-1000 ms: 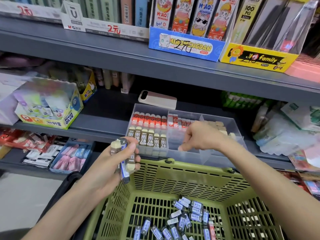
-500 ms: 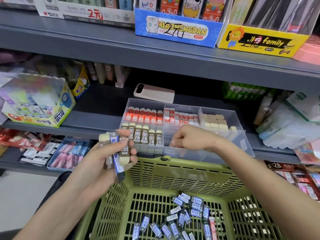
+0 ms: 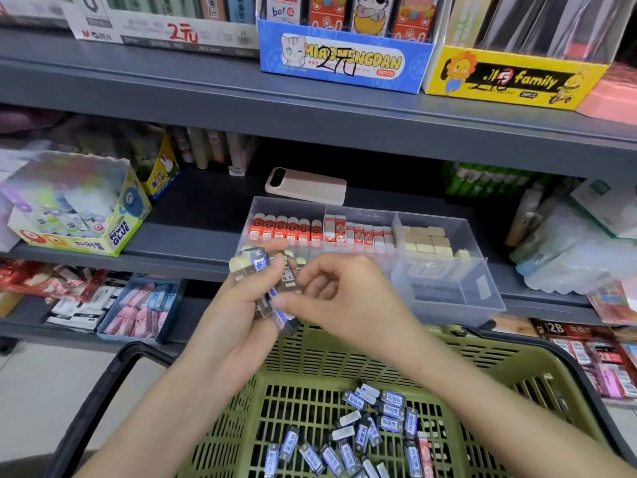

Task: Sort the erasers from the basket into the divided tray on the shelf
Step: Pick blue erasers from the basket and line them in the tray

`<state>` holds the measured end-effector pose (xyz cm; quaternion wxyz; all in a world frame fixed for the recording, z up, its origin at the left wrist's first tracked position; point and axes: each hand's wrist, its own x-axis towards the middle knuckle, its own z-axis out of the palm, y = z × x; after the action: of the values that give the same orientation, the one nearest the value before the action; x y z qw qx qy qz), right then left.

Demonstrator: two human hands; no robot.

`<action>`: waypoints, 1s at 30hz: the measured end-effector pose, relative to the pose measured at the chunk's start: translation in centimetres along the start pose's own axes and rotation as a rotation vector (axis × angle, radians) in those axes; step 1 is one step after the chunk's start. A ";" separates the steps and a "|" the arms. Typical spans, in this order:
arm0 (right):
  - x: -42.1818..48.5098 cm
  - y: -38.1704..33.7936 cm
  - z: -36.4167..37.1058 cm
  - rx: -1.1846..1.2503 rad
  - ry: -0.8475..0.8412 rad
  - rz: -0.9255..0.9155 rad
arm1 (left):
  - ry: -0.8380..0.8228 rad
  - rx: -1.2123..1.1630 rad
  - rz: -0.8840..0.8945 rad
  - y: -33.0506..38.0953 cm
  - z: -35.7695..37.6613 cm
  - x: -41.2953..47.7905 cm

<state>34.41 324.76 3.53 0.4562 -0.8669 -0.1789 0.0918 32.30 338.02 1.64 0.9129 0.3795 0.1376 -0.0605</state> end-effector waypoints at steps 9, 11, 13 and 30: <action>1.6 1.1 -2.8 0.412 0.243 0.102 | 0.129 -0.175 -0.127 0.5 -0.5 0.2; 2.7 1.4 -3.6 0.338 0.273 0.089 | 0.174 -0.279 -0.135 0.9 -1.1 0.1; 3.8 1.8 -3.9 0.165 0.230 0.095 | 0.190 -0.307 -0.108 1.3 -1.5 0.2; 6.3 2.4 0.5 -0.608 0.097 -0.009 | 0.063 -0.296 -0.064 1.9 -1.8 0.3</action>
<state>40.60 326.40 1.25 0.1844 -0.9661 -0.1801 -0.0096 32.65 340.62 1.58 0.9517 0.2378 0.1857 -0.0568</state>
